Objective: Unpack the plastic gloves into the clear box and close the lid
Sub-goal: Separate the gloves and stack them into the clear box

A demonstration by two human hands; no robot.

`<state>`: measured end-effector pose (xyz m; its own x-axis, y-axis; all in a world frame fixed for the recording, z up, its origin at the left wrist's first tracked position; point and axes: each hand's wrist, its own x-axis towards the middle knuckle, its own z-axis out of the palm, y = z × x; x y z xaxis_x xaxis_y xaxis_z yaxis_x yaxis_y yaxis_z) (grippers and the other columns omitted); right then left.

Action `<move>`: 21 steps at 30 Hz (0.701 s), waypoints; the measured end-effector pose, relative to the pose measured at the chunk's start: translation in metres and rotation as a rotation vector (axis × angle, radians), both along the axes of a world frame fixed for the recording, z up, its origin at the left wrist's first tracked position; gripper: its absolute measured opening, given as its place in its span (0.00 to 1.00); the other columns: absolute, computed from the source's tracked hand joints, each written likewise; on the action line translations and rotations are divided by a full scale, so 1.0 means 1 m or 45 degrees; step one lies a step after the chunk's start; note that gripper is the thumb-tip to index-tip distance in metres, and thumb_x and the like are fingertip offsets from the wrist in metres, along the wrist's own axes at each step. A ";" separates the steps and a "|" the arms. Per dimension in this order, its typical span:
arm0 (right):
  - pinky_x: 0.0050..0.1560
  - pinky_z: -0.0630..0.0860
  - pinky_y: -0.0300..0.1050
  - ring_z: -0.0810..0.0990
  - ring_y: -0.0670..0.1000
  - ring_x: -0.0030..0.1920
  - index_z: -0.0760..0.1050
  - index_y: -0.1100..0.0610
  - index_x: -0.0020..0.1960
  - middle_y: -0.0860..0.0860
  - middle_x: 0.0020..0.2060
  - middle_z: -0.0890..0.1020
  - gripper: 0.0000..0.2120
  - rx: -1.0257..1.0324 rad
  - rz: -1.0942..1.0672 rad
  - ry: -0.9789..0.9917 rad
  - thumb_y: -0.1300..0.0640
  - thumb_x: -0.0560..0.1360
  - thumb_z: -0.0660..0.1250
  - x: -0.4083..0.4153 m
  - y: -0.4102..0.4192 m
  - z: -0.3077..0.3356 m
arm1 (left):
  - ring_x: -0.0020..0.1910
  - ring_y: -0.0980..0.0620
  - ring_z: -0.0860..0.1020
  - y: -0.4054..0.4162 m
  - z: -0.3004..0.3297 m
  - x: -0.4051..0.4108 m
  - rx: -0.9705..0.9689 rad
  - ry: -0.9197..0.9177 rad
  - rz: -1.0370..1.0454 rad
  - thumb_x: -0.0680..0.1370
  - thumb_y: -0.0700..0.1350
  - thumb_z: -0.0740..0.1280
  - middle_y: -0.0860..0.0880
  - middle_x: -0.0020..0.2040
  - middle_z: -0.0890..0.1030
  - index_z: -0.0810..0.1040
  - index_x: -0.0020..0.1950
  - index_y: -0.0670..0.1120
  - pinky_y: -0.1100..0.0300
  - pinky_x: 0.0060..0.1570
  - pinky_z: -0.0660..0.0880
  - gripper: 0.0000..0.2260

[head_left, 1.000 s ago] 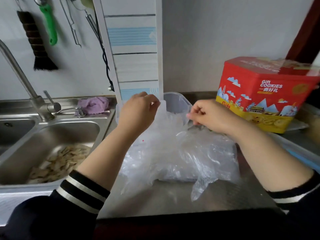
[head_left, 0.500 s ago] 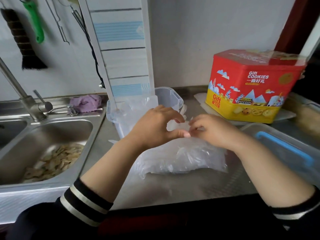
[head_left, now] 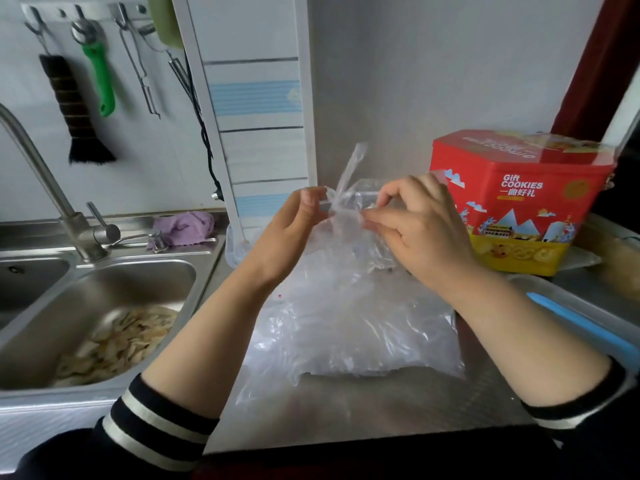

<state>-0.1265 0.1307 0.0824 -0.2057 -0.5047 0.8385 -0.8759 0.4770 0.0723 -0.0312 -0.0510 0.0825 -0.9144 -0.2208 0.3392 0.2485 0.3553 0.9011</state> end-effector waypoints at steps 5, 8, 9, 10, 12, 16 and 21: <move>0.40 0.67 0.49 0.68 0.54 0.43 0.83 0.50 0.44 0.52 0.38 0.75 0.10 0.145 0.050 0.199 0.49 0.75 0.65 -0.014 -0.043 0.010 | 0.44 0.55 0.82 -0.026 0.013 -0.012 0.087 0.007 0.207 0.74 0.53 0.72 0.46 0.46 0.84 0.73 0.62 0.51 0.58 0.50 0.75 0.20; 0.39 0.65 0.45 0.72 0.56 0.41 0.84 0.52 0.42 0.52 0.36 0.74 0.11 0.201 0.095 0.132 0.50 0.74 0.64 -0.025 -0.066 0.016 | 0.23 0.57 0.73 -0.044 0.013 -0.024 0.177 0.116 0.418 0.78 0.40 0.67 0.48 0.36 0.76 0.73 0.58 0.45 0.62 0.27 0.74 0.09; 0.38 0.65 0.43 0.74 0.57 0.39 0.84 0.53 0.42 0.53 0.35 0.75 0.11 0.210 0.116 0.070 0.50 0.74 0.64 -0.029 -0.073 0.017 | 0.20 0.57 0.70 -0.051 0.013 -0.027 0.154 0.152 0.483 0.79 0.39 0.66 0.49 0.36 0.74 0.73 0.57 0.45 0.65 0.22 0.69 0.08; 0.38 0.63 0.42 0.75 0.58 0.40 0.84 0.53 0.43 0.53 0.36 0.75 0.11 0.223 0.125 -0.005 0.50 0.74 0.65 -0.032 -0.081 0.019 | 0.20 0.57 0.69 -0.059 0.012 -0.032 0.106 0.179 0.548 0.79 0.39 0.66 0.50 0.37 0.73 0.73 0.56 0.45 0.66 0.19 0.66 0.07; 0.40 0.61 0.42 0.76 0.57 0.46 0.84 0.52 0.48 0.54 0.40 0.76 0.10 0.324 0.101 -0.214 0.51 0.77 0.66 -0.037 -0.093 0.021 | 0.25 0.53 0.71 -0.078 0.009 -0.039 -0.008 0.185 0.658 0.78 0.41 0.66 0.52 0.38 0.75 0.74 0.55 0.47 0.65 0.22 0.67 0.07; 0.37 0.62 0.44 0.73 0.53 0.44 0.81 0.54 0.42 0.52 0.39 0.74 0.15 0.584 -0.001 -0.543 0.49 0.80 0.60 -0.048 -0.112 0.013 | 0.41 0.50 0.76 -0.107 0.003 -0.041 -0.229 0.122 0.903 0.78 0.44 0.65 0.58 0.41 0.76 0.76 0.56 0.48 0.59 0.41 0.70 0.07; 0.36 0.68 0.42 0.71 0.49 0.35 0.74 0.54 0.29 0.48 0.27 0.75 0.17 0.772 -0.130 -0.914 0.48 0.75 0.63 -0.061 -0.131 -0.007 | 0.41 0.57 0.78 -0.099 0.001 -0.033 -0.694 0.176 0.717 0.78 0.45 0.65 0.59 0.45 0.79 0.79 0.53 0.51 0.61 0.44 0.73 0.06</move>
